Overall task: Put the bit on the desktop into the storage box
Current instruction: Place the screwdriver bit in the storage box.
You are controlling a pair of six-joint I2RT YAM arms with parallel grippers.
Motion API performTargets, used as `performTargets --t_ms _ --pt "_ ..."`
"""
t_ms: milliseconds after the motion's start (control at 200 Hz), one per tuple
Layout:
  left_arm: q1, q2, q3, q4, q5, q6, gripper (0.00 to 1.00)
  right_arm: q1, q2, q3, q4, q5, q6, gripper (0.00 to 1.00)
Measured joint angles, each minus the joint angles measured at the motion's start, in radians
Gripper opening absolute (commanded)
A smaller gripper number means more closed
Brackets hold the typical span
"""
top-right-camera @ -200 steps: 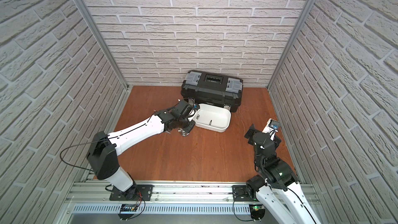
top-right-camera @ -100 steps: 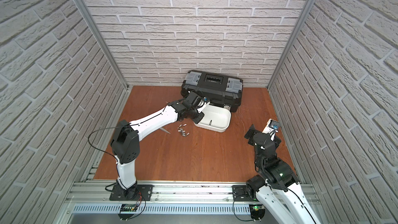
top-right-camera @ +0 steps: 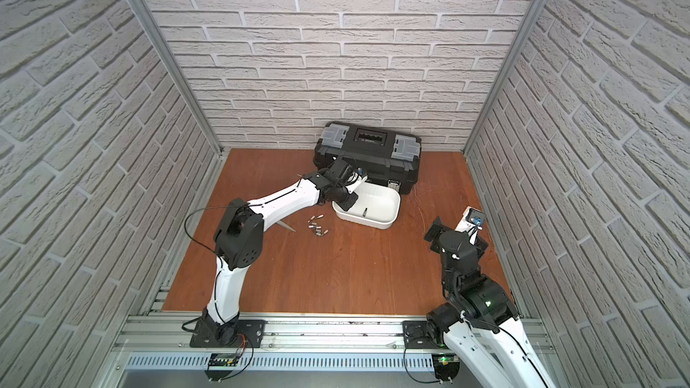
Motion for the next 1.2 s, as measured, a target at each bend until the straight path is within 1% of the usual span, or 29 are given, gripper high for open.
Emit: performTargets --t_ms 250,445,545,825,1100,1200 --pt "0.004 0.048 0.015 0.000 0.002 0.000 0.02 0.000 0.000 0.000 0.000 0.005 -0.004 0.98" --pt "0.004 0.050 0.017 0.002 0.002 -0.001 0.08 0.000 -0.002 0.000 -0.001 0.014 -0.011 0.98" --pt "0.004 0.050 0.021 0.000 0.002 -0.001 0.19 0.000 -0.010 0.000 -0.002 0.018 -0.012 0.98" --pt "0.003 0.050 0.032 0.002 0.001 -0.001 0.33 0.000 -0.013 0.000 -0.003 0.019 -0.012 0.98" --pt "-0.004 0.042 0.032 0.000 0.000 0.000 0.57 0.000 -0.014 0.000 -0.003 0.018 -0.012 0.98" --pt "-0.009 0.020 0.024 0.003 -0.001 -0.001 0.63 0.000 -0.014 0.000 -0.003 0.018 -0.013 0.98"
